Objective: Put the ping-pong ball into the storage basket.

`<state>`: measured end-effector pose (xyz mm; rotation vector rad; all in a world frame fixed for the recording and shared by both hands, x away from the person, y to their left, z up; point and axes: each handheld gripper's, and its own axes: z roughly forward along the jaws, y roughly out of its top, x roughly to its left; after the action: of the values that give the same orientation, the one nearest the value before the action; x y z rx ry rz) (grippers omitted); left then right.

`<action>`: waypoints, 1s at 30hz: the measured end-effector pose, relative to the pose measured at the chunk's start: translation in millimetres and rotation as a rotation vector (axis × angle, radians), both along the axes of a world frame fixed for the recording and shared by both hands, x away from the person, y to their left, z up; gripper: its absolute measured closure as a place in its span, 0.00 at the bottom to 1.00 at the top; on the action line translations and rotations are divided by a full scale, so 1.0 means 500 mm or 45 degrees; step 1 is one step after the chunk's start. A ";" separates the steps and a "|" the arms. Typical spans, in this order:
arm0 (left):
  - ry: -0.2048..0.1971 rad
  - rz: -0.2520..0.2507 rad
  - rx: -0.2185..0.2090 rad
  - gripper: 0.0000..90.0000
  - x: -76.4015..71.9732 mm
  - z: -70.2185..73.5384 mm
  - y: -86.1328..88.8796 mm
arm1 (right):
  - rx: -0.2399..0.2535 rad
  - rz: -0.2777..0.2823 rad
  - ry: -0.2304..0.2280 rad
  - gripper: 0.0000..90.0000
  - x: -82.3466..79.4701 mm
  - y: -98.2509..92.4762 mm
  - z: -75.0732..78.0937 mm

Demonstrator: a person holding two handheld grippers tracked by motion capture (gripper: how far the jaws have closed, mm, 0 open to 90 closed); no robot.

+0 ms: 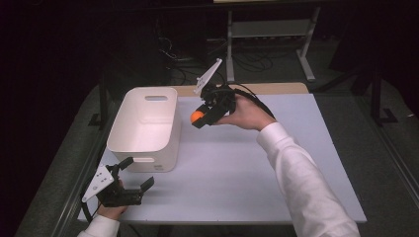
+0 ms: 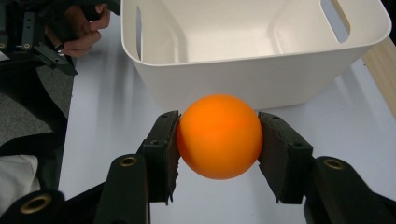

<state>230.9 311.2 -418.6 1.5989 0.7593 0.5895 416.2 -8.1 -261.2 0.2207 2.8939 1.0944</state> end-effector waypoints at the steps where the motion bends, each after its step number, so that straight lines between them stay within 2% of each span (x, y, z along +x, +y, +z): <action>1: 0.000 -0.001 0.003 0.00 0.000 0.000 0.001 | -0.006 -0.002 -0.009 0.55 0.000 0.002 0.003; 12: 0.004 0.002 -0.024 0.00 0.000 -0.001 -0.002 | 0.001 0.026 -0.036 0.55 -0.001 0.034 0.030; 25: 0.005 0.005 -0.016 0.00 0.000 0.000 -0.001 | 0.008 0.065 -0.037 0.55 0.001 0.061 0.046; 30: 0.003 0.004 -0.015 0.00 0.000 0.000 -0.001 | -0.001 0.069 -0.062 0.55 -0.003 0.072 0.052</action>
<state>230.8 310.6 -418.9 1.5881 0.7654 0.5847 414.6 27.8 -234.9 0.1144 2.8735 1.0905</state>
